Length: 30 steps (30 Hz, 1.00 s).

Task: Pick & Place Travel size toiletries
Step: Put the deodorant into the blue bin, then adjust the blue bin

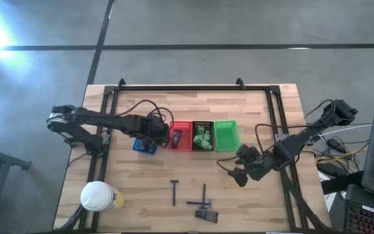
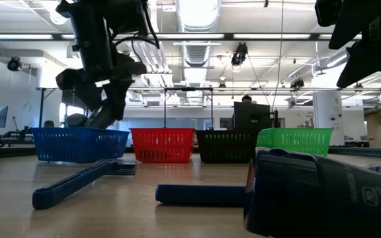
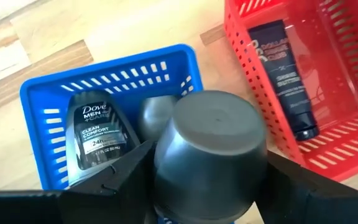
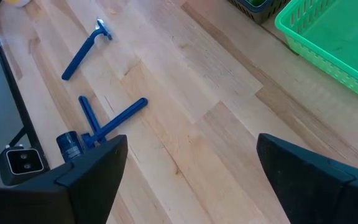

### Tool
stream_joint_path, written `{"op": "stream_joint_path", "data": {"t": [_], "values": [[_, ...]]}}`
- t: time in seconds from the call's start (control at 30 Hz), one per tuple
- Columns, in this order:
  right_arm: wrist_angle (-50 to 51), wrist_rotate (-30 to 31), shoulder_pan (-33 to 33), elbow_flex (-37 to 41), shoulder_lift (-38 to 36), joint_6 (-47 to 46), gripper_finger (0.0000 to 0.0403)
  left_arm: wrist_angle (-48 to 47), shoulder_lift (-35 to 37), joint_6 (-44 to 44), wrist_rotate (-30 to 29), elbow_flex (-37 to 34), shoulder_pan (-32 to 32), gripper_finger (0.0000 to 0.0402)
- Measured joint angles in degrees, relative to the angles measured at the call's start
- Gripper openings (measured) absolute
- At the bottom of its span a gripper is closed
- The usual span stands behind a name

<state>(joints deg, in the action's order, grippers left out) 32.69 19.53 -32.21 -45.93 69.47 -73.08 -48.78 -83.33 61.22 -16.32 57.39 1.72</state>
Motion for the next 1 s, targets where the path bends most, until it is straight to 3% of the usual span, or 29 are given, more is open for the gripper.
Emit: {"op": "stream_joint_path", "data": {"t": [0.37,0.67,0.83,1.0], "values": [[0.0,0.0,0.0,0.0,0.0,0.2,0.0334,-4.6,0.0,-0.5,1.9,0.9,-0.1,0.0241],[0.1,0.0,0.0,0.0,0.0,0.2,0.0357,-5.2,0.0,-0.8,0.8,2.1,-0.7,0.0241],[0.1,-0.1,0.0,0.0,0.0,0.2,0.0363,-6.0,0.0,-5.6,-3.4,6.8,-2.5,0.0241],[0.1,-0.5,0.0,0.0,0.0,0.2,0.0363,-14.3,0.0,-4.6,-7.2,9.8,-4.4,0.0241]]}}
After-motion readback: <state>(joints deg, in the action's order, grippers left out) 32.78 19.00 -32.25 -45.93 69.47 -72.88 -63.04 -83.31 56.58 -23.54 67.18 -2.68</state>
